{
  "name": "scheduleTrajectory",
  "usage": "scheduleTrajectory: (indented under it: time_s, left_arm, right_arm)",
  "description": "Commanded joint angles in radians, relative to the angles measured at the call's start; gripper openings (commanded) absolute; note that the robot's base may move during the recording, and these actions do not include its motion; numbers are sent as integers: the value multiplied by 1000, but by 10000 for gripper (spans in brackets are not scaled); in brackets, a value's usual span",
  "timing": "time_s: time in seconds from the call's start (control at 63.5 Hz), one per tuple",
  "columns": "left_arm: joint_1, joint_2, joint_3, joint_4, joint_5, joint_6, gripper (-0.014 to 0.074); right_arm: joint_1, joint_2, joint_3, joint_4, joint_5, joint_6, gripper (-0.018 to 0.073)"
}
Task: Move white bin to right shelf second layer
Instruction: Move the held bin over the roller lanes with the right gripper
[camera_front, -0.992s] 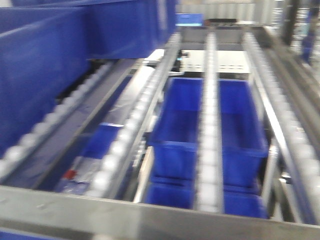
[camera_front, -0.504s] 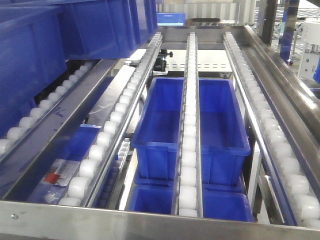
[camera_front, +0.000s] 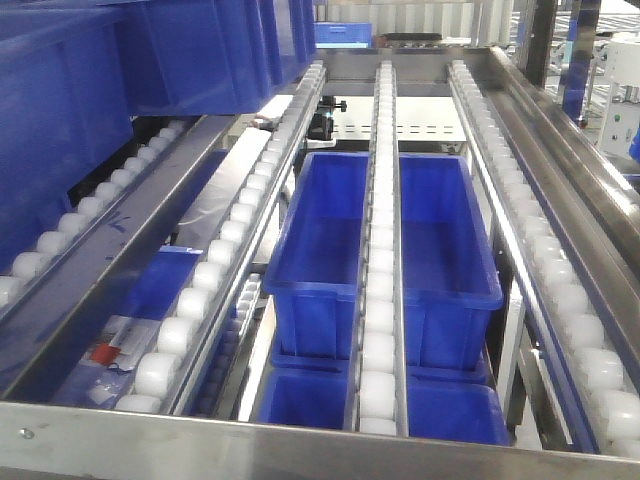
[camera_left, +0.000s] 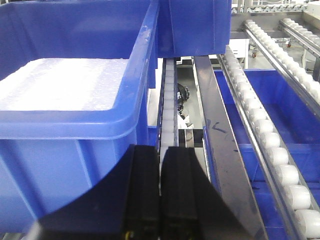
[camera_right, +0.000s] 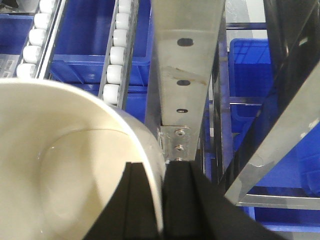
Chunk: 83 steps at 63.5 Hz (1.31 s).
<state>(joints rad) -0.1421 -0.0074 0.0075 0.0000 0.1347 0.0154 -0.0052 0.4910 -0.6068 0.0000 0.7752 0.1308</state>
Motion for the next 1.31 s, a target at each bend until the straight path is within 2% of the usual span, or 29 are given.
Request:
scheduleTrajectory:
  time_s: [0.0, 0.378, 0.614, 0.851, 0.961, 1.134, 1.292]
  left_arm:
    - [-4, -15, 37, 0, -87, -3, 85]
    - [-4, -15, 37, 0, -87, -3, 85]
    - [-4, -15, 37, 0, -87, -3, 85]
    - [-4, -15, 37, 0, -87, -3, 85]
    - [-4, -15, 37, 0, -87, -3, 85]
    - [-4, -15, 37, 0, -87, -3, 85]
    - [-4, -15, 37, 0, -87, -3, 85]
  right_arm:
    - [-8, 2, -28, -8, -88, -3, 160]
    - [-8, 4, -28, 0, -107, -2, 160]
    - [-8, 33, -28, 198, -112, -2, 160]
    - [6, 214, -47, 215, -144, -1, 160]
    - [62, 288, -87, 215, -165, 2, 160]
    - [218, 430, -149, 214, -199, 13, 160]
    - [315, 534, -175, 215, -264, 40, 160]
